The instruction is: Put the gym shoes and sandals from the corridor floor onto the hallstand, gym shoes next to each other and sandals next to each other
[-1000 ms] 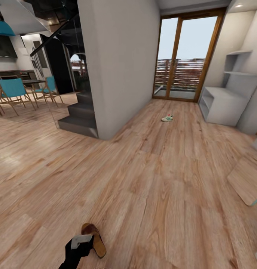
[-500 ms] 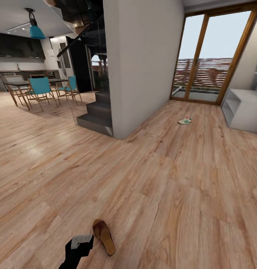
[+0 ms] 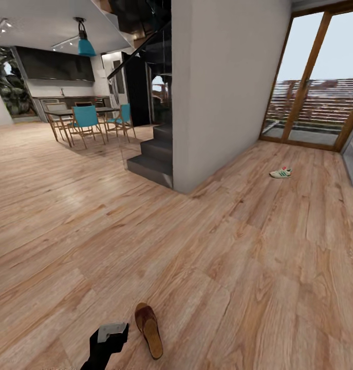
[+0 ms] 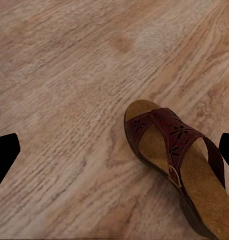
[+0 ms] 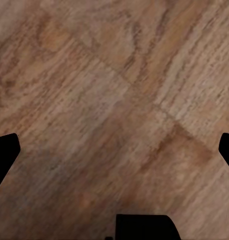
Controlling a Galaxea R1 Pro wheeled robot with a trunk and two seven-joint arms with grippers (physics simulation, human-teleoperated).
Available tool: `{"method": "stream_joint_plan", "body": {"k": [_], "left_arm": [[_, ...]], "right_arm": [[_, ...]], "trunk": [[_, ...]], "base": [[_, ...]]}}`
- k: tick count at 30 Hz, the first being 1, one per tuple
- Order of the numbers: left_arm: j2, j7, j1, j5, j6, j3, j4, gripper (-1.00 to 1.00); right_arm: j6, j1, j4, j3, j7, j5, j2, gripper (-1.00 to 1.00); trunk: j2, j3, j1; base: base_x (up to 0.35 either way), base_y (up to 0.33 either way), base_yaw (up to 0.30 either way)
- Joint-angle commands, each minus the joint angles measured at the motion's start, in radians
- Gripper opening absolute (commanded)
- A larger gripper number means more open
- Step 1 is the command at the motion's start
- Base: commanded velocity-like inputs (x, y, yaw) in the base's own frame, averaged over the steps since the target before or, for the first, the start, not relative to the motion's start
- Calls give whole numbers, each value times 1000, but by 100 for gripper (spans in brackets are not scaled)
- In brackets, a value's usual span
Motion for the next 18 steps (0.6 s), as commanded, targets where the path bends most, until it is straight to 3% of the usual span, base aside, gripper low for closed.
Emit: {"method": "stream_joint_plan", "body": {"k": [1,7,18], "left_arm": [[0,-1,-1,8,-3,0,1,100],[0,-1,0,8,-3,0,1,100],[0,-1,0,8,-4,0,0,100]], "right_arm": [[2,0,-1,0,0,2,0,100],[2,0,-1,0,0,2,0,100],[2,0,-1,0,0,2,0,100]], "trunk": [[0,-1,0],[0,-1,0],[0,-1,0]], "base": [[5,-5,288],[2,-37,212],[0,-229,16]]}}
